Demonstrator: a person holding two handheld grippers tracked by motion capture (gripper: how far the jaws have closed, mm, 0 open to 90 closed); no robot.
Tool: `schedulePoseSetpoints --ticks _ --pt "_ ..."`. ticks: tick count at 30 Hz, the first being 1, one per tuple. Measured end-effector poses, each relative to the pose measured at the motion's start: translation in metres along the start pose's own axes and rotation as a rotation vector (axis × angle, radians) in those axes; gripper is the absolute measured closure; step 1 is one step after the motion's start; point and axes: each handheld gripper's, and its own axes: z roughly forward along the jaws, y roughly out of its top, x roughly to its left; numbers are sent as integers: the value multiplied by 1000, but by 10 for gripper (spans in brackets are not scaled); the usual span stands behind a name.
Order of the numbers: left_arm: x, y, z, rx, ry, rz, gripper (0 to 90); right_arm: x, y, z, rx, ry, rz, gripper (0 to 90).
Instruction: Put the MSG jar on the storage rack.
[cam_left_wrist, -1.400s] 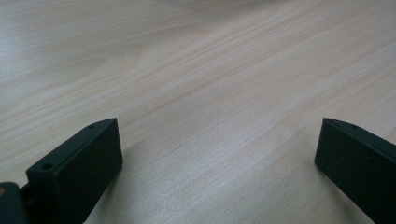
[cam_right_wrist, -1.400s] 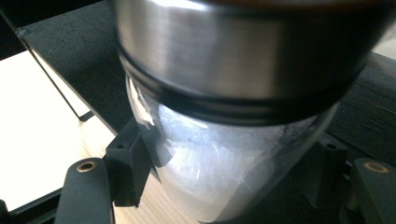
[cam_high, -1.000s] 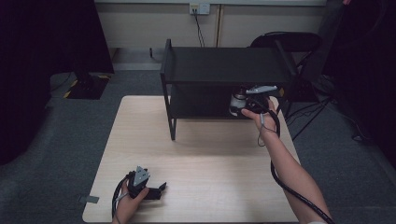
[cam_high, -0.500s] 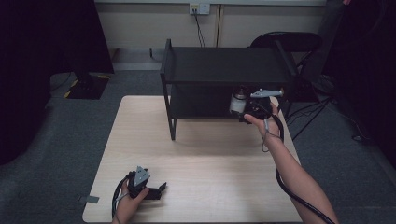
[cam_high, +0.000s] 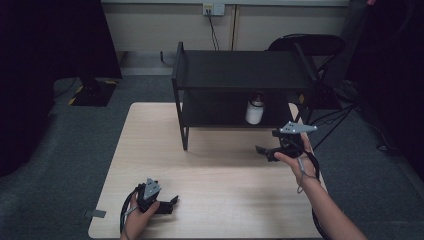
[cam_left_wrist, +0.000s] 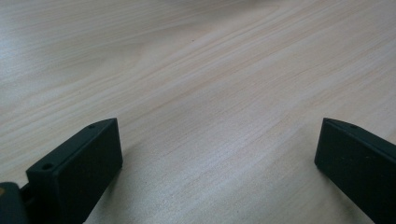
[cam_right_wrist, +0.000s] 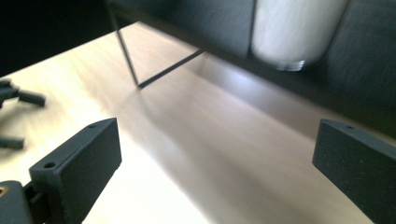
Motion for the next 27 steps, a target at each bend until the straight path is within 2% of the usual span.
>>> schedulePoseSetpoints --ticks 2,3,7,8,9,11,13,16,22,24,25,26,27 --pt "0 0 0 0 0 0 0 5 -17 -8 14 17 1 2" --pt "0 0 0 0 0 0 0 5 -17 -8 14 17 1 2" --pt "0 0 0 0 0 0 0 15 -38 -16 54 14 -35 2" --pt "0 0 0 0 0 0 0 16 -51 -18 60 33 -24 2" --pt "0 0 0 0 0 0 0 16 -51 -18 60 33 -24 2" --pt "0 0 0 0 0 0 0 16 -64 -21 64 49 -18 2" --pt "0 0 0 0 0 0 0 20 -79 -26 76 43 -18 2" --pt "0 0 0 0 0 0 0 23 -88 -30 80 30 -23 2" --pt "0 0 0 1 0 1 0 26 -115 -39 51 35 -22 2" --pt "0 0 0 1 0 0 0 28 -122 -40 40 34 -40 2" --pt "0 0 0 0 0 0 0 28 -130 -40 23 50 -55 2" --pt "0 0 0 0 0 0 0 28 -130 -40 23 50 -55 2" --pt "0 0 0 0 0 0 0 29 -137 -39 2 59 -51 2"
